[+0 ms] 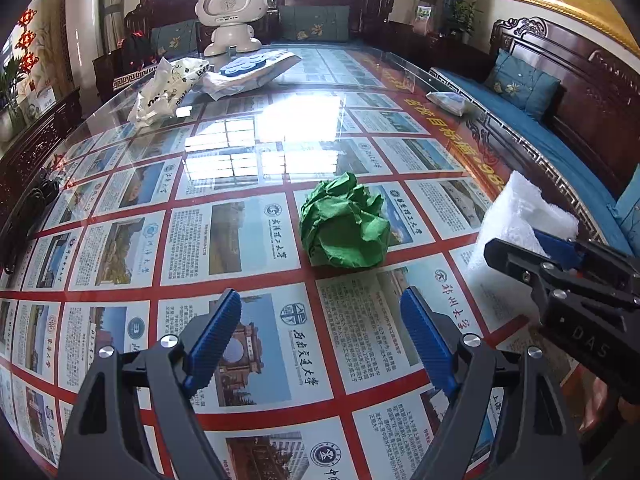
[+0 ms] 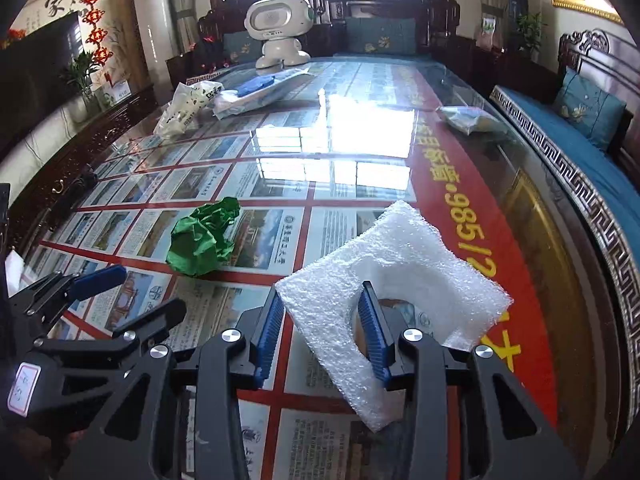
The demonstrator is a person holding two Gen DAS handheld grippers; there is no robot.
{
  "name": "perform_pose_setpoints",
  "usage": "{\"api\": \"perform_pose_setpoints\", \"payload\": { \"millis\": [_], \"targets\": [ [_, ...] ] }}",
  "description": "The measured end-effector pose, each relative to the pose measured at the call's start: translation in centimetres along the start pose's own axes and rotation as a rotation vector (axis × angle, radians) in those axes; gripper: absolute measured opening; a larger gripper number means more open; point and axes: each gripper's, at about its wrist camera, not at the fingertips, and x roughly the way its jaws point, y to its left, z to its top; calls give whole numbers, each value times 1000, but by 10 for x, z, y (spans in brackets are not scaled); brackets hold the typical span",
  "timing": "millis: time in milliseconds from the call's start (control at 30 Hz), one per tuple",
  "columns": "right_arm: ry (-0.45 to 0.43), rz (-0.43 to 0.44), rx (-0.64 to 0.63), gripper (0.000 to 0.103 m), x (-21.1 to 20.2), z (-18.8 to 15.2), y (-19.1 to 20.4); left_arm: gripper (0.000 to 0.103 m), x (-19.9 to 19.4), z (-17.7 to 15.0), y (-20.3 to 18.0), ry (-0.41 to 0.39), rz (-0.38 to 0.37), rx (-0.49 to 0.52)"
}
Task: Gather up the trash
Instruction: 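Grasp the green crumpled cloth with the left tool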
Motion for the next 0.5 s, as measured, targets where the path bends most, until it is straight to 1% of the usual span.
{"api": "perform_pose_setpoints", "payload": {
  "millis": [67, 233, 333, 500],
  "targets": [
    [-11, 13, 10, 38, -3, -2, -1, 81, 0, 3, -2, -11, 4, 4],
    [-43, 30, 26, 38, -13, -7, 1, 81, 9, 14, -7, 1, 20, 14],
    [-49, 38, 26, 38, -15, -8, 1, 81, 15, 20, -10, -5, 41, 16],
    [-61, 41, 28, 38, -15, -7, 0, 81, 27, 31, -12, -5, 54, 11]
  ]
}}
